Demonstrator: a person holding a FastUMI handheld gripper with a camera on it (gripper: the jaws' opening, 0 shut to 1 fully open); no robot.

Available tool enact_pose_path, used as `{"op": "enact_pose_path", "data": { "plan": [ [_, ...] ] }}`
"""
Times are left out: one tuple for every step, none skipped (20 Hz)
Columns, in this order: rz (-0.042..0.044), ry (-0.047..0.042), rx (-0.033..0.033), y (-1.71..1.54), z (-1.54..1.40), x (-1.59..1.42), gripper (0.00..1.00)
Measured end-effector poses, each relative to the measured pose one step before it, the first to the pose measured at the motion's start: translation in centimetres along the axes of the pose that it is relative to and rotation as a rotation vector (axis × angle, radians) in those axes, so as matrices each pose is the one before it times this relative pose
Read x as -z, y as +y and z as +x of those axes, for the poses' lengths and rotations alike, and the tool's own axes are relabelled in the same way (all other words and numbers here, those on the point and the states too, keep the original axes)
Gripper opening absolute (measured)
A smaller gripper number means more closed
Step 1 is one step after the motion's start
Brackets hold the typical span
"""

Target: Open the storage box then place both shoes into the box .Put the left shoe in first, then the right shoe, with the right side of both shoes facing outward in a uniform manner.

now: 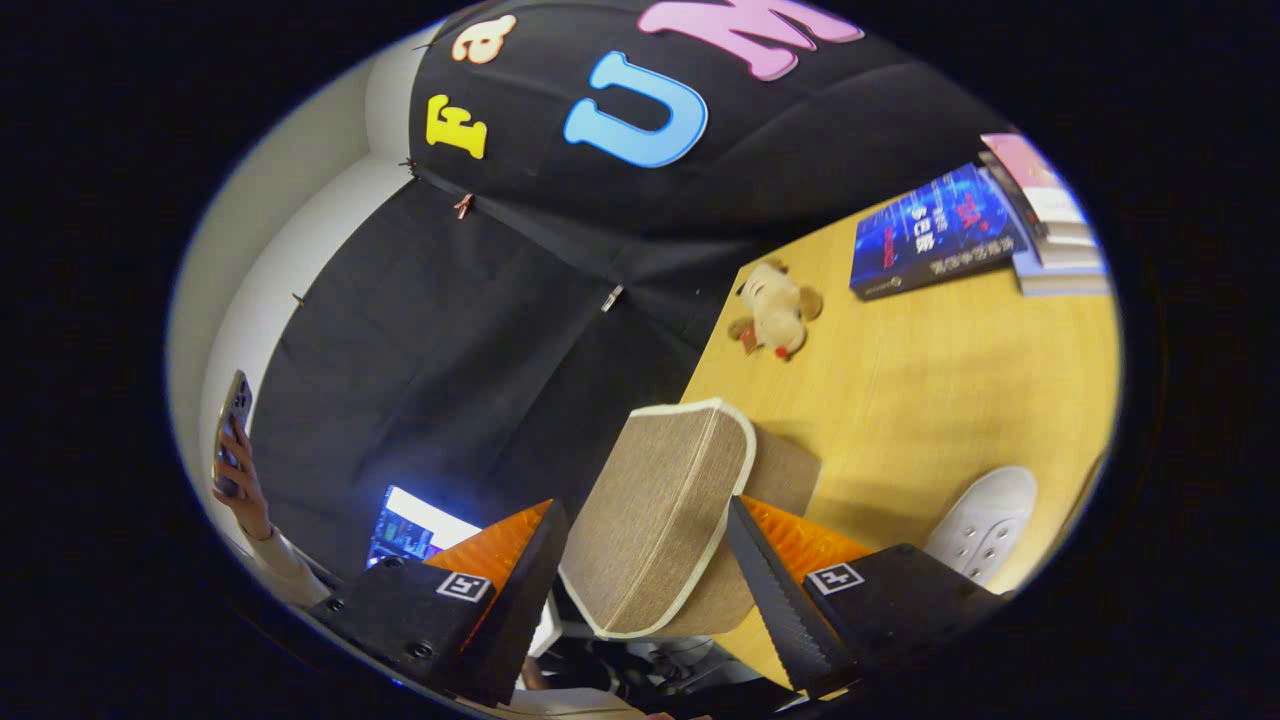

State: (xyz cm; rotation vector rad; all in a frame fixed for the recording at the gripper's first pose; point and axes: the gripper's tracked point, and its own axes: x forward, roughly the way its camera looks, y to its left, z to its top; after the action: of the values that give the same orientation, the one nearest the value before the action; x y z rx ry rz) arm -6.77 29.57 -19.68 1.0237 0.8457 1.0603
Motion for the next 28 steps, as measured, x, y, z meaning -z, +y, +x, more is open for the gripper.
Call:
{"op": "enact_pose_path", "data": {
  "plan": [
    [0.04468,0.03164,-0.03347,-0.232,0.419,0.64,0.98],
    [0.0532,0.02921,-0.02947,-0.402,0.595,0.724,0.98],
    [0.04903,0.01787,-0.0196,-0.963,0.428,0.453,0.98],
    [0.04556,0.01496,-0.01801,-0.847,0.389,0.227,0.98],
    [0.04053,0.01645,-0.01661,-0.828,0.468,0.346,0.98],
    [0.04387,0.01876,-0.01467,-0.677,0.428,0.371,0.98],
    [0.048,0.02066,-0.01826,-0.43,0.532,0.595,0.98],
    [0.04329,0.02267,-0.02151,-0.172,0.559,0.297,0.98],
    [0.02914,0.01547,-0.01112,-0.543,0.523,0.158,0.98],
    [0.02167,0.01546,-0.00625,-0.595,0.585,0.173,0.98],
    [0.0247,0.01268,-0.00951,-0.509,0.502,0.232,0.98],
    [0.03209,0.01285,-0.02161,-0.285,0.427,0.17,0.98],
    [0.0252,0.01172,-0.02594,0.091,0.408,0.251,0.98],
    [0.01048,0.00649,-0.01467,-0.054,0.364,0.071,0.97],
    [0.00272,0.00878,-0.00458,-0.463,0.236,0.205,0.98],
    [0.01156,0.01017,-0.01364,-0.147,0.377,0.11,0.97],
    [0.01197,-0.00149,-0.02218,0.218,0.035,0.003,0.97],
    [0.01866,0.00168,-0.02319,0.075,-0.353,0.114,0.95],
    [0.02332,-0.0008,-0.03514,0.298,-0.206,-0.199,0.81],
    [0.00377,-0.00306,0.01013,-0.418,-0.049,-0.264,0.67],
    [-0.01048,0.00267,0.002,-0.657,0.393,0.244,0.53],
    [-0.01458,0.0022,-0.01112,-0.209,-0.156,-0.017,0.39],
    [-0.00553,0.00275,-0.00988,0.379,-0.001,0.339,0.25],
    [0.00065,0.00132,-0.00828,0.553,-0.212,-0.046,0.1],
    [0.00433,0.0076,-0.02125,0.999,0.05,0.532,0.07],
    [-0.01354,0.00255,-0.00583,0.666,0.275,0.218,0.05],
    [-0.01683,-0.00406,0.00705,0.278,-0.016,0.015,0.05],
    [-0.00586,-0.00557,0.00265,0.482,0.152,-0.201,0.05]
  ]
}}
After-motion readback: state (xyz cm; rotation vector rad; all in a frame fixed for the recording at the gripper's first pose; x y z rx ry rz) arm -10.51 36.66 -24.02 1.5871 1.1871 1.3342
